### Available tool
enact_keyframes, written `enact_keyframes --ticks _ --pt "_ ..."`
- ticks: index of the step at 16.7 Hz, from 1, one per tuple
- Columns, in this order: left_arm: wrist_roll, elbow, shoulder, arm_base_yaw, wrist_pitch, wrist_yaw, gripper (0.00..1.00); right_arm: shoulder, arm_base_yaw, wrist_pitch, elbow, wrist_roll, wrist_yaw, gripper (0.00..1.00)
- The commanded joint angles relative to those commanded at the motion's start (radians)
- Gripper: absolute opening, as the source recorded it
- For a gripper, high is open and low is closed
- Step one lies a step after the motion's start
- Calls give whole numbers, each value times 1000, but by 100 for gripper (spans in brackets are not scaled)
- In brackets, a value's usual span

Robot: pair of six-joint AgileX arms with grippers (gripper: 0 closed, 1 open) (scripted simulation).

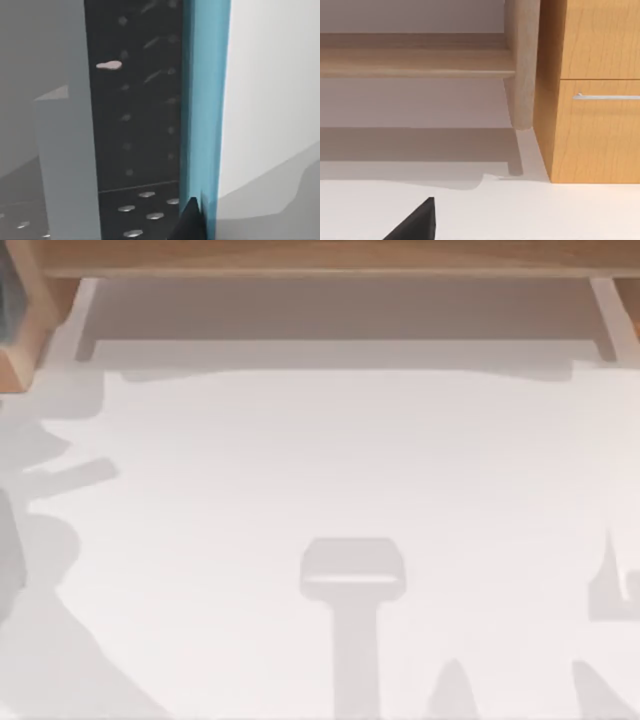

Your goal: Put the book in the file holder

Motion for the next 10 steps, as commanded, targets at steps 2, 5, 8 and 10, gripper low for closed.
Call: enact_keyframes --ticks 2,5,8,10 --pt "0 1 2 -1 0 -1 0 0 0 0 0 0 0 100" --pt "0 1 2 -1 0 -1 8 0 0 0 0 0 0 100" --pt "0 1 2 -1 0 -1 30 0 0 0 0 0 0 100" --pt "0 1 2 -1 0 -1 45 0 0 0 0 0 0 100"
